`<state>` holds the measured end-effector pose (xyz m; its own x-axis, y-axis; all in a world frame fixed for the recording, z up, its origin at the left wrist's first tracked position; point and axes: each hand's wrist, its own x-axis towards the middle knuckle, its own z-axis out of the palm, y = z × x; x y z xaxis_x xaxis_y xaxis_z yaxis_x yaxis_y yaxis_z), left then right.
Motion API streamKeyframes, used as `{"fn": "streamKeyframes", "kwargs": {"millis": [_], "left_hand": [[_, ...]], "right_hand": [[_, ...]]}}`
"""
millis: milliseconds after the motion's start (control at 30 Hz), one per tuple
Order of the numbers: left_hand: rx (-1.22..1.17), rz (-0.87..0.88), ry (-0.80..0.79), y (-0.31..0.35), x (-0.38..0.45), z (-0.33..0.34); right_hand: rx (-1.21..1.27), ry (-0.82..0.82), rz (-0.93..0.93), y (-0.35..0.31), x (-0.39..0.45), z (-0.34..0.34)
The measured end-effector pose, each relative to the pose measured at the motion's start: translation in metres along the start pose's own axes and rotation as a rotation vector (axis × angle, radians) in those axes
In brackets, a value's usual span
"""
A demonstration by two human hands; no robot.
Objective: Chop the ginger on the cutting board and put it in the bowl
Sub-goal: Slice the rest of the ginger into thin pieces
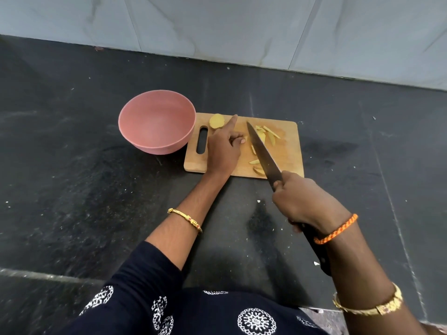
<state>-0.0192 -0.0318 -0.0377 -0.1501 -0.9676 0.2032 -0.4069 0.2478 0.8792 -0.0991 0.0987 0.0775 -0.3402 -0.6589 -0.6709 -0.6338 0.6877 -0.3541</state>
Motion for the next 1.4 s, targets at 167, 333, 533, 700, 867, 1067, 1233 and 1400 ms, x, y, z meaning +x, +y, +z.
{"fn": "streamKeyframes", "kwargs": {"millis": [167,333,533,700,867,1067,1233,1400], "left_hand": [[-0.004,-0.014,-0.006,0.0,0.001,0.0],[0.004,-0.026,0.001,-0.001,0.002,0.001],[-0.003,-0.028,0.029,-0.003,0.003,0.002],[-0.027,-0.028,0.041,-0.003,0.003,0.0],[-0.033,-0.013,0.049,-0.001,0.003,-0.001],[-0.014,0.024,0.058,-0.002,0.002,-0.002],[0.024,0.034,0.053,-0.003,0.005,-0.001],[0.066,0.011,-0.019,0.002,0.01,-0.005]], "right_hand": [[-0.017,0.055,-0.049,-0.006,-0.004,0.0],[-0.044,0.038,-0.057,-0.01,0.006,0.007],[-0.072,0.069,-0.056,-0.009,0.011,0.008],[-0.079,0.077,-0.067,-0.009,0.014,0.007],[-0.103,0.08,-0.049,-0.009,0.018,0.008],[-0.144,0.122,-0.041,-0.003,0.022,0.015],[-0.126,0.068,-0.034,0.001,0.02,0.018],[-0.086,0.042,-0.032,0.004,0.012,0.01]]}}
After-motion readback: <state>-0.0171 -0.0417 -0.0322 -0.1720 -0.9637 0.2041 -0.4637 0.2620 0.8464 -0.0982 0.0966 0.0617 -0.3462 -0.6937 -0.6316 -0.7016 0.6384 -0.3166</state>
